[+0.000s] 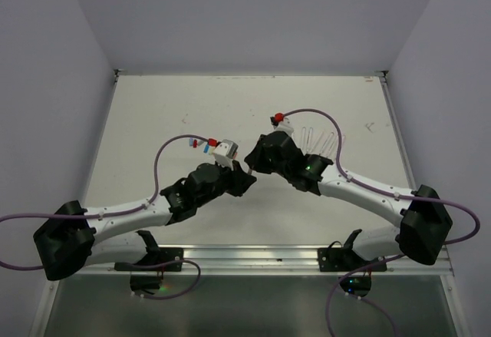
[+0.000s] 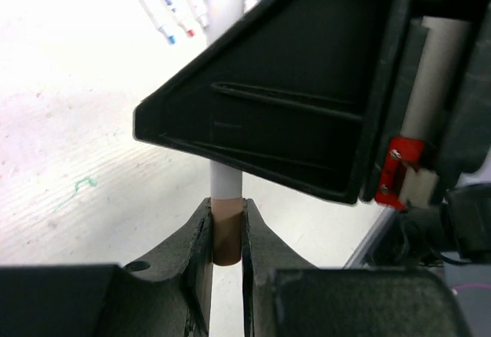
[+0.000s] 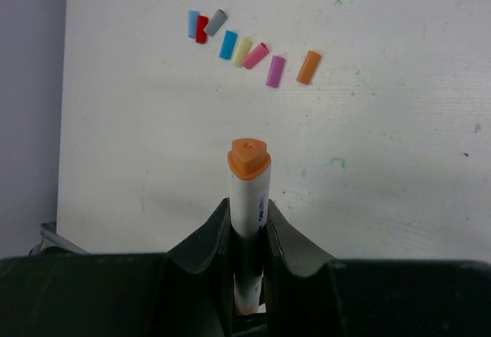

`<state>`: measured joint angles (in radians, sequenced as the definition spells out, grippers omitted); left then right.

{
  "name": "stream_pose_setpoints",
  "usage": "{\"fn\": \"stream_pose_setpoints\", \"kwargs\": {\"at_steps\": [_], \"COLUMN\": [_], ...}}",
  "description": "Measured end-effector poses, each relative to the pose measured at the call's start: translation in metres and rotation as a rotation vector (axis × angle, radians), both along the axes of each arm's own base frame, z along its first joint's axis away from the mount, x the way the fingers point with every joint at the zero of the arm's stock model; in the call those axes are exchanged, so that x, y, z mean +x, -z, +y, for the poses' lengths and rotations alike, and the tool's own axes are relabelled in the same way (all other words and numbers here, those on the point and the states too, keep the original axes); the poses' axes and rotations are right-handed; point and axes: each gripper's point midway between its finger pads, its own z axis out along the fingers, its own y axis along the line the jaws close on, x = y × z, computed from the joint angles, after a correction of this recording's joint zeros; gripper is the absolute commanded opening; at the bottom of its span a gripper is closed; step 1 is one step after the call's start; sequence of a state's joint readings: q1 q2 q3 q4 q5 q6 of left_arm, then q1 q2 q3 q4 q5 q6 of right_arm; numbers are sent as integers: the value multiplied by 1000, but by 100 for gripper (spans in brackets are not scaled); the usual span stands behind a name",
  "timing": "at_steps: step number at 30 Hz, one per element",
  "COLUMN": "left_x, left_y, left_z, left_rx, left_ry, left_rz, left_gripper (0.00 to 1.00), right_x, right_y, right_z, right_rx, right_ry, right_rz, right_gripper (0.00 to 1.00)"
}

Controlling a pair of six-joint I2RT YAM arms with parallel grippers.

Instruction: Open the pen caps

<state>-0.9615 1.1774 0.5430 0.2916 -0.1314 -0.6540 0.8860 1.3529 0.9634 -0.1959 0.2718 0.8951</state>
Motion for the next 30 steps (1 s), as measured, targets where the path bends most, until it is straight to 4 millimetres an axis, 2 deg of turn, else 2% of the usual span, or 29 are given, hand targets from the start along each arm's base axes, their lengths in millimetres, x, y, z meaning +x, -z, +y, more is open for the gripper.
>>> {"fn": "stream_pose_setpoints", "kwargs": {"at_steps": [5, 10, 11, 14, 16, 20, 22, 25, 28, 30], "left_x": [-16, -26, -30, -54, -62, -66, -59, -32, 2, 14], "left_y": [-2, -10, -10, -9, -11, -11, -4, 2, -6, -7], "left_z": [6, 2, 0, -6, -9, -11, -11, -13, -15, -13], "left_rx": [-141, -223, -232, -274, -303, -329, -289, -186, -96, -70], "left_ry": [131, 225, 255, 383, 431, 461, 425, 321, 210, 175], "left_rz": [-62, -105, -105, -95, -87, -69, -42, -15, -25, -31], "left_gripper": [0, 0, 0, 0, 0, 0, 0, 0, 0, 0], "right_x": [-10, -17, -12, 18, 31, 34, 38, 49, 65, 76], "right_y": [3, -4, -9, -16, -17, -20, -16, -13, -13, -5], "right_z": [12, 11, 7, -22, -40, -48, -56, -82, -123, -159], "right_rx": [86, 219, 242, 279, 293, 290, 235, 110, 24, -17], "right_ry": [-88, -198, -203, -131, -87, -87, -50, 60, 182, 277], "right_rz": [40, 82, 59, -10, -45, -79, -68, -42, -6, 32], "right_gripper": [0, 0, 0, 0, 0, 0, 0, 0, 0, 0]}}
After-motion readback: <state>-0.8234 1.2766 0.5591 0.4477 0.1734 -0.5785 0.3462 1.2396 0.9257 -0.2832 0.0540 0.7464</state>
